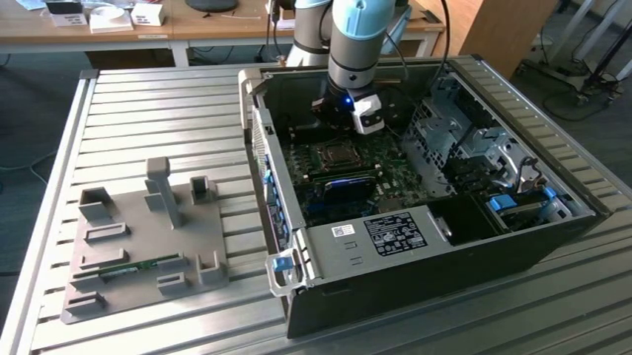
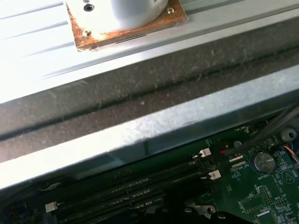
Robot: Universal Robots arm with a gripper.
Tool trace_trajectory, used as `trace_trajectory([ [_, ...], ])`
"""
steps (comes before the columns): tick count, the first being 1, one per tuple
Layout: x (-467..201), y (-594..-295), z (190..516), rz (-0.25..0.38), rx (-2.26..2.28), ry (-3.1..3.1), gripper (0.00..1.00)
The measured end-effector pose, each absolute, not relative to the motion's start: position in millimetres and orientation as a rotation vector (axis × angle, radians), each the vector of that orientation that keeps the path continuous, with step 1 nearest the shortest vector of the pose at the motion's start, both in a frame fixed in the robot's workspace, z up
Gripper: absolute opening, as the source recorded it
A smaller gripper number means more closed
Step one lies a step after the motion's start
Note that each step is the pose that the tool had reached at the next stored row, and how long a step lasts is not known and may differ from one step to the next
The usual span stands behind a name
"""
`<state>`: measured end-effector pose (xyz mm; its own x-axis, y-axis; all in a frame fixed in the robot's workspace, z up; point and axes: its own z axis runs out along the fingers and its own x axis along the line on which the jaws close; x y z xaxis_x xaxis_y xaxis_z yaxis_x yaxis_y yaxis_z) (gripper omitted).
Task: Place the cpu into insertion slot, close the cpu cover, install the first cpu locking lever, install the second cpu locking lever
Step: 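Install the first cpu locking lever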
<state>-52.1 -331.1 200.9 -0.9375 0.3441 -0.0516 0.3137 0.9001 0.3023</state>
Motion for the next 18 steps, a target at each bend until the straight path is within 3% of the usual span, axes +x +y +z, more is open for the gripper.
trace_trajectory([
  [18,-51.5,-331.6,195.5,0.445,0.514,2.961,0.11],
])
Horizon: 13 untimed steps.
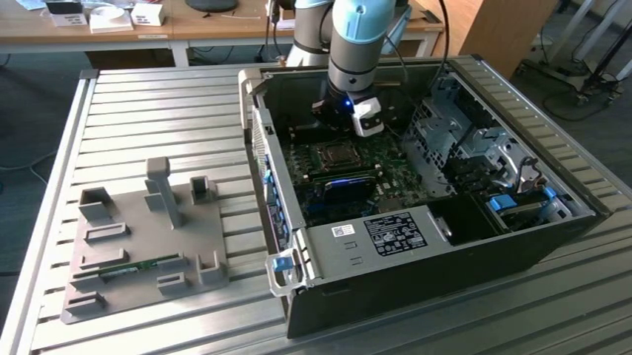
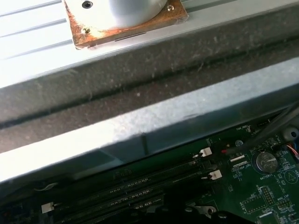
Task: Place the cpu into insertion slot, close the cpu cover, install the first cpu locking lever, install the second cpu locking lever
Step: 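Install the first cpu locking lever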
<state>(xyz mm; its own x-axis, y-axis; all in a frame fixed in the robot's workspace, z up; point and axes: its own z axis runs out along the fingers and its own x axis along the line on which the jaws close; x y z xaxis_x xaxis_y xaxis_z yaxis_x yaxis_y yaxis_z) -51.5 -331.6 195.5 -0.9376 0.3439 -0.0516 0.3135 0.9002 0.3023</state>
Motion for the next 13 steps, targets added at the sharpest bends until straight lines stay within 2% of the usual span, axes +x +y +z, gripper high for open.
trace_trajectory([
  [13,-51.5,-331.7,193.2,0.445,0.513,2.961,0.11],
])
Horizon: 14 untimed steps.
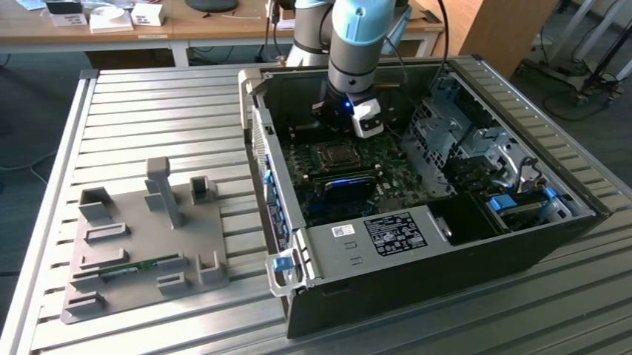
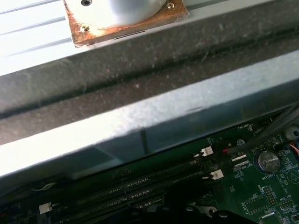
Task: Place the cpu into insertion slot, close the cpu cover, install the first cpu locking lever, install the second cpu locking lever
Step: 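Install the first cpu locking lever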
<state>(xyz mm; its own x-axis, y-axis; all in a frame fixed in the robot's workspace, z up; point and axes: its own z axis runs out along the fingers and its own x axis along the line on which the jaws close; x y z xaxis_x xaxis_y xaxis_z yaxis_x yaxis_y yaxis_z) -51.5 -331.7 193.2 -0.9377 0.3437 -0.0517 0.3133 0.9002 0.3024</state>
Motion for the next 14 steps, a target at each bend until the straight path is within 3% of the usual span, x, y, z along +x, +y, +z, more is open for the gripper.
trace_trajectory([
  [14,-50.7,-333.7,194.6,0.443,0.513,2.961,0.11],
])
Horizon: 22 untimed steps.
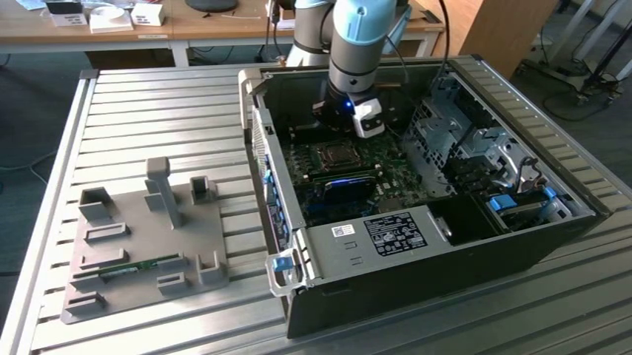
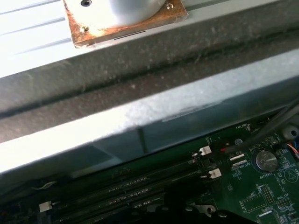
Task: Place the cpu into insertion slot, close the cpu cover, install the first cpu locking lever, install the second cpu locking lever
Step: 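Install the first cpu locking lever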
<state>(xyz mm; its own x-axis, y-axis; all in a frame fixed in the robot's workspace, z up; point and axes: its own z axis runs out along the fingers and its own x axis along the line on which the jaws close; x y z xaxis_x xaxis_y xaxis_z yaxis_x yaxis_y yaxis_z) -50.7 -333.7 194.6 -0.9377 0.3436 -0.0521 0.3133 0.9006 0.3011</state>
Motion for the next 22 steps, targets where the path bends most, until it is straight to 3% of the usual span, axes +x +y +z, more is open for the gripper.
trace_trajectory([
  [22,-50.4,-337.0,199.5,0.443,0.513,2.961,0.11],
])
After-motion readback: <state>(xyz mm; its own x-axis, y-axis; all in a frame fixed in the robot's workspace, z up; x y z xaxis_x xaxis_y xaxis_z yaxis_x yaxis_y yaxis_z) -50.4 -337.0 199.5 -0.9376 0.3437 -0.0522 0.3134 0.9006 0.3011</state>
